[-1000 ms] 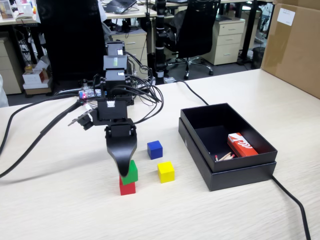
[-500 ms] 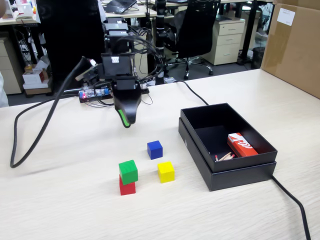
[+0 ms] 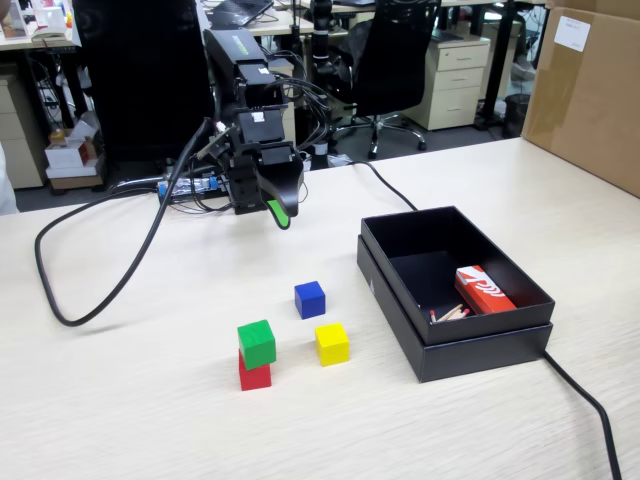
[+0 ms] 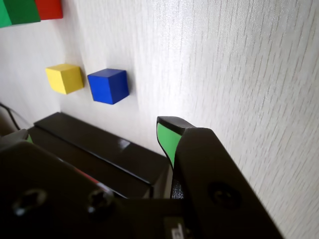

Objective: Put the green cube on top of the red cube

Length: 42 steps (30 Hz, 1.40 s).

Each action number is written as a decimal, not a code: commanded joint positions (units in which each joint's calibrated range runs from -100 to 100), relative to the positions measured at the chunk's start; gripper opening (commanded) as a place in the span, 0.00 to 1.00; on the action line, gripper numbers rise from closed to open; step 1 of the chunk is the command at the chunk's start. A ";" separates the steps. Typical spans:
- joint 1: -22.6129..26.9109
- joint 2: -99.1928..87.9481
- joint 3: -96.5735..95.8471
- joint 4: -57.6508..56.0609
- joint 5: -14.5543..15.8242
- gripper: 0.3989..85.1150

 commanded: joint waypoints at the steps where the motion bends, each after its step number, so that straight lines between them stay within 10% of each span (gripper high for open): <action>1: 0.34 -6.18 -1.20 4.82 0.78 0.58; 18: -1.47 -20.87 -38.10 36.00 -5.62 0.59; 42: -1.90 -23.28 -53.69 39.20 -6.11 0.59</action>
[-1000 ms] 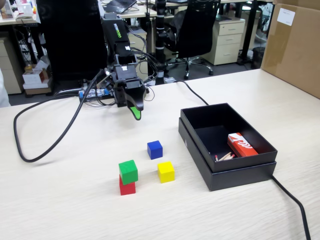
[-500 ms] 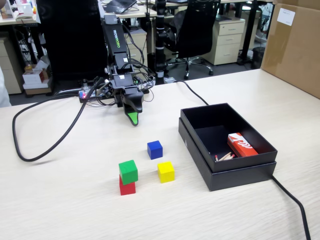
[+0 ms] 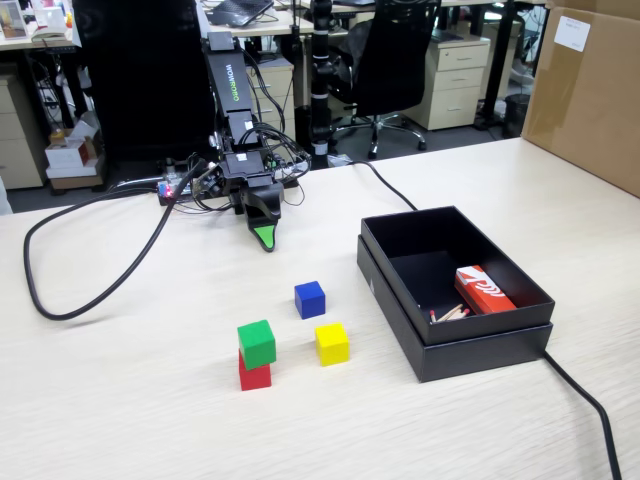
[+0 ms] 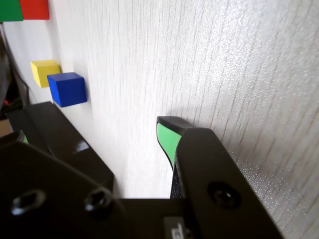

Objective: Put the green cube on top of the red cube

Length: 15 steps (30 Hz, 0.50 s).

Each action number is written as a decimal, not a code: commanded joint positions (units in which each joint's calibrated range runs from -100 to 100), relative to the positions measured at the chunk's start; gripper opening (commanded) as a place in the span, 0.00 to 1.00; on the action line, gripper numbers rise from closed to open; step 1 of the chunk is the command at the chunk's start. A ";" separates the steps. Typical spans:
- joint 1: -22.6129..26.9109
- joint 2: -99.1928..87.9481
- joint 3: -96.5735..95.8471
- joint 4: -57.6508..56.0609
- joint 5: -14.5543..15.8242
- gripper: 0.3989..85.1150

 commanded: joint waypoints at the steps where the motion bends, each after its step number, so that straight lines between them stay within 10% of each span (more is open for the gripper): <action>1: -0.10 0.15 -0.29 -3.08 -0.15 0.59; 15: -0.05 -0.31 -0.48 -3.08 -0.05 0.59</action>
